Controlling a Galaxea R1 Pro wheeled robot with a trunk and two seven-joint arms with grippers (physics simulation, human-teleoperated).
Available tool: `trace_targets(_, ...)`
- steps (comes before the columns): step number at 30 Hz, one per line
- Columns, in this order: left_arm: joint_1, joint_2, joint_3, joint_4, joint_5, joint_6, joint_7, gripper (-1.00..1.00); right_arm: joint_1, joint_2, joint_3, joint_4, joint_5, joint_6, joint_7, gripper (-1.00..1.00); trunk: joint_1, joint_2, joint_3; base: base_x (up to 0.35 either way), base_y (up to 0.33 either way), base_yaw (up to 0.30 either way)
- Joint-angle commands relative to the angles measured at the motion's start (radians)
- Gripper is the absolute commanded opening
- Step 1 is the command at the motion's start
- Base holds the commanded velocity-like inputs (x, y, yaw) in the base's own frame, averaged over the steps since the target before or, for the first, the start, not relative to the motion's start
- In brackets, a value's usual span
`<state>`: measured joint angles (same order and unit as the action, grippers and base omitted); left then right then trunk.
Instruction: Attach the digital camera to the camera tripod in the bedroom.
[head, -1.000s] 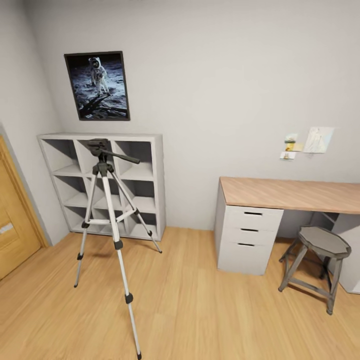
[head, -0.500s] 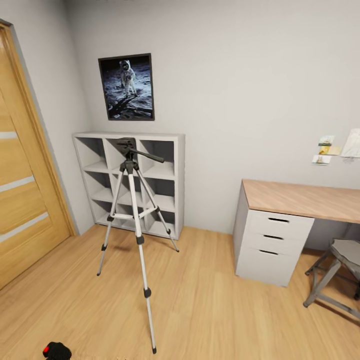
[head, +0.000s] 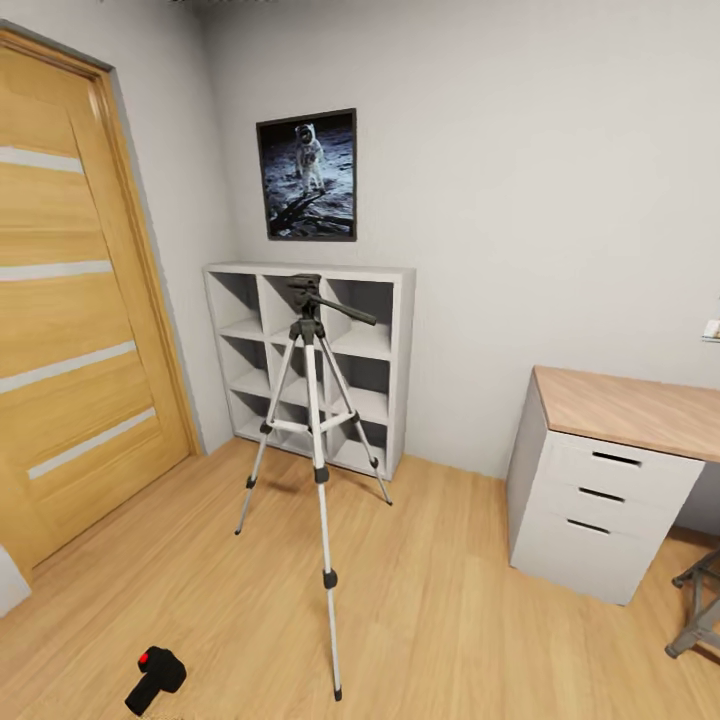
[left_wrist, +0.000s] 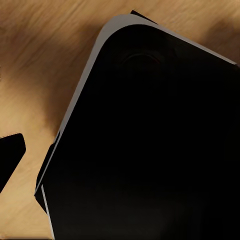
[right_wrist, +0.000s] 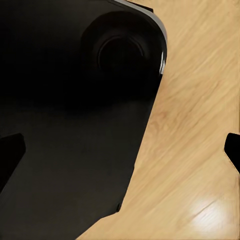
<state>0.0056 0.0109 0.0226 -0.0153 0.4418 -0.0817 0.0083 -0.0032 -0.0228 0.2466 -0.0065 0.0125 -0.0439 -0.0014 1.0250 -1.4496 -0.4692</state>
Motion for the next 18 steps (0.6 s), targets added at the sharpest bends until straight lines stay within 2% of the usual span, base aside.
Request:
trace_targets(1, 0.0, 0.0, 0.002, -0.002, 0.002, -0.001, 0.001, 1.0, 0.0, 0.0, 0.003, 0.0, 0.001, -0.003, 0.0, 1.0, 0.0, 0.0, -0.001, 0.0, 0.0, 0.279)
trace_targets(18, 0.0, 0.001, 0.003, -0.002, 0.003, -0.001, 0.001, 1.0, 0.0, 0.0, 0.005, 0.0, 0.001, -0.002, 0.0, 1.0, 0.0, 0.0, -0.001, 0.0, 0.0, 0.279)
